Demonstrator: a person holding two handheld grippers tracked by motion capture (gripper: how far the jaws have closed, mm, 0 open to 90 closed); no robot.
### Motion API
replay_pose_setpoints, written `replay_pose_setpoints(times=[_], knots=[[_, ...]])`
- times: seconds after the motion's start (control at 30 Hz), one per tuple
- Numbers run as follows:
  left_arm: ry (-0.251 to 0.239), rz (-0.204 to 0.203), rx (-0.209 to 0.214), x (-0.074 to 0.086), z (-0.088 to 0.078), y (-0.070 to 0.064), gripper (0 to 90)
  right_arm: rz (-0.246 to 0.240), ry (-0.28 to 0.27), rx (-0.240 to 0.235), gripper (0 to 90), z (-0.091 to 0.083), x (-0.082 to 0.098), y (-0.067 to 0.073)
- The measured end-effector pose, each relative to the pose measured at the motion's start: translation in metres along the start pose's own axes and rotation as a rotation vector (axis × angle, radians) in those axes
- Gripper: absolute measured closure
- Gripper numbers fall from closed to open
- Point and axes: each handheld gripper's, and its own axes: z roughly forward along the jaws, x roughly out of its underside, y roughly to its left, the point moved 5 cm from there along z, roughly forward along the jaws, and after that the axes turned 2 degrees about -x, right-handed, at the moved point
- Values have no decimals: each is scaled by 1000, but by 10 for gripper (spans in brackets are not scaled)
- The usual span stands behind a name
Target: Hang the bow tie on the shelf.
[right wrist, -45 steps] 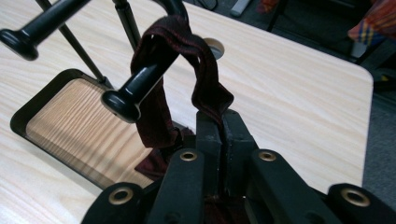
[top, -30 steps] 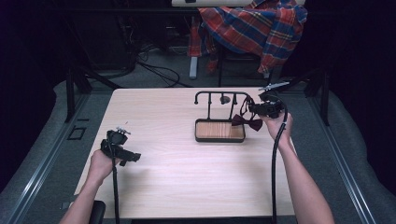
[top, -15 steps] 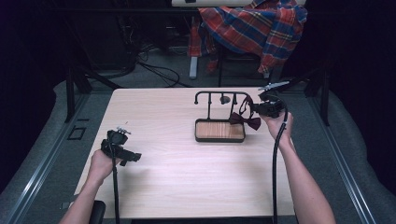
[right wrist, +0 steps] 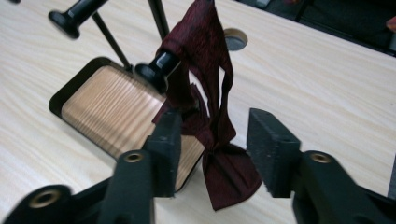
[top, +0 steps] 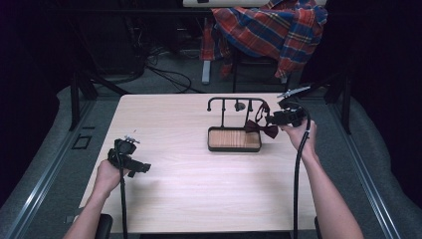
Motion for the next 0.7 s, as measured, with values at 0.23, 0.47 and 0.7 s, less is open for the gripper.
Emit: replay_pose_setpoints(times=[0.23,0.47,0.7], knots=[[1,0,-1,0,0,0,25,-21,29,-21,350,-11,7,2],[-4,-4,-1,0,0,-1,25,-34,33,-29,238,-22,12,5],[-6,1,-1,0,-1,-1,25,-62,49,-54,152,-30,16,16]])
